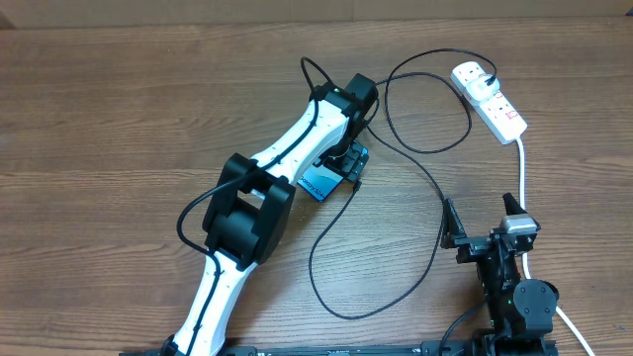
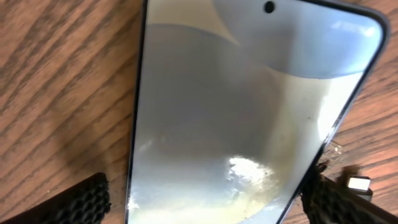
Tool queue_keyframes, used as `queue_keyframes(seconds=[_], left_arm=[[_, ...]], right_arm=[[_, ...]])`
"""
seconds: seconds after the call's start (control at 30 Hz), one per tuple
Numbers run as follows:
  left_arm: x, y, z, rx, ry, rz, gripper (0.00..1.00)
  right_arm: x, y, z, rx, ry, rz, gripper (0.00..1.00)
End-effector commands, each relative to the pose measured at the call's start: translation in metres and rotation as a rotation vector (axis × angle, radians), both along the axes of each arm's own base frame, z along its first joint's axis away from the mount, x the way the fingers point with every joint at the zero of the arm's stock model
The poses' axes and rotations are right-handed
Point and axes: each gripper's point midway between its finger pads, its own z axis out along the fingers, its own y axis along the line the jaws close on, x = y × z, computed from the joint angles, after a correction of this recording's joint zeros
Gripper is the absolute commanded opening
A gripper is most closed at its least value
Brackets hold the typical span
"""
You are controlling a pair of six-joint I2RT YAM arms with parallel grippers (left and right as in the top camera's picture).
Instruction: Plug charger to phone and switch on socket
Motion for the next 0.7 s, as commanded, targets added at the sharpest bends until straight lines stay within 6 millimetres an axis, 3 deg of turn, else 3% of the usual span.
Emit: queue_keyframes(seconds=[0.0, 0.17, 0.5, 0.67], left_arm=[[-0.009, 0.026, -0.03, 0.093, 0.034, 0.039, 0.95], [-0.019, 0.031, -0.044, 0.1, 0.059, 0.039, 0.95], [-0.008, 0.022, -0.045, 0.062, 0.023, -0.021, 0.97], [-0.016, 0.02, -0.048, 0.04, 0.057, -0.028, 0.96]], right_arm=[[0.0, 0.0, -0.002, -0.004, -0.004, -0.002, 1.0], [0.0, 0.0, -0.002, -0.004, -0.004, -0.002, 1.0], [0.0, 0.0, -0.002, -0.004, -0.004, -0.001, 1.0], [0.0, 0.0, -0.002, -0.004, -0.004, -0.002, 1.0]])
